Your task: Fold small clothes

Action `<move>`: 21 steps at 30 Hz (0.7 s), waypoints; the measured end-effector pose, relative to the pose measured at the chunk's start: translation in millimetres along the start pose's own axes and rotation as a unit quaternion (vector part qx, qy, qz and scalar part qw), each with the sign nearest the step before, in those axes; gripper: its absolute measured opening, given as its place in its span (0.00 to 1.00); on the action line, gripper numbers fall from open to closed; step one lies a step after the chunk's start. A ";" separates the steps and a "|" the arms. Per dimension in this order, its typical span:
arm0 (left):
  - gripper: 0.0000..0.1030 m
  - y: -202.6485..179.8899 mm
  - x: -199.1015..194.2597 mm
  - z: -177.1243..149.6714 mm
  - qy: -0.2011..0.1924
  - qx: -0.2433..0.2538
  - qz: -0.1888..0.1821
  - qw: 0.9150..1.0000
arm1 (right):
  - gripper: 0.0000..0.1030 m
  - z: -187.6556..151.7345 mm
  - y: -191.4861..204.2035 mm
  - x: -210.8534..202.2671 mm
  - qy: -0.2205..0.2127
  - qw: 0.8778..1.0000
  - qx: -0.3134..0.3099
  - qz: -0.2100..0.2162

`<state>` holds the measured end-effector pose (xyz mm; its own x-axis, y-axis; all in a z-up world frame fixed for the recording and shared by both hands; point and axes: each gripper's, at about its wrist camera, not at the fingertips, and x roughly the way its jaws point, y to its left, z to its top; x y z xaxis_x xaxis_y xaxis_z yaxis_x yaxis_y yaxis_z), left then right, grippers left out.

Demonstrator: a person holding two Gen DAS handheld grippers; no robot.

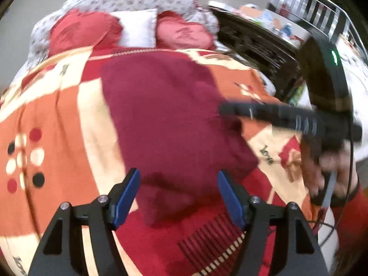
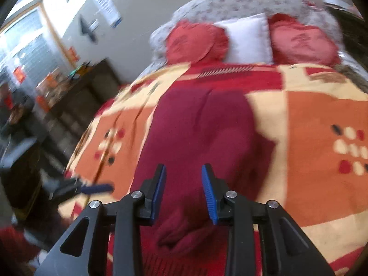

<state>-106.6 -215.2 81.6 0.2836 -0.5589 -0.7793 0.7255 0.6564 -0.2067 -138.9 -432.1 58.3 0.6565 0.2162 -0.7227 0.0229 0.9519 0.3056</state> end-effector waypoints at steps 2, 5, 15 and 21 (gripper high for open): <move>0.71 4.3 0.3 -8.5 -0.006 -0.010 0.001 1.000 | 0.47 -20.9 -13.2 12.4 0.029 0.998 0.014 -0.055; 0.71 6.0 14.5 -14.0 0.002 -0.012 0.013 1.000 | 0.54 -44.9 -39.1 14.0 0.032 0.997 0.058 -0.051; 0.71 23.8 22.5 -2.6 -0.015 -0.045 0.044 0.998 | 0.58 -6.5 -30.9 -25.2 -0.079 0.993 0.067 -0.047; 0.71 27.0 32.6 3.9 -0.014 -0.054 0.051 0.997 | 0.58 -12.2 -45.1 26.9 0.003 0.991 0.107 -0.080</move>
<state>-75.4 -217.6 52.9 0.3718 -0.4992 -0.7827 0.6198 0.7612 -0.1911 -131.4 -466.6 17.5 0.6266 0.0692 -0.7763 0.2849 0.9068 0.3107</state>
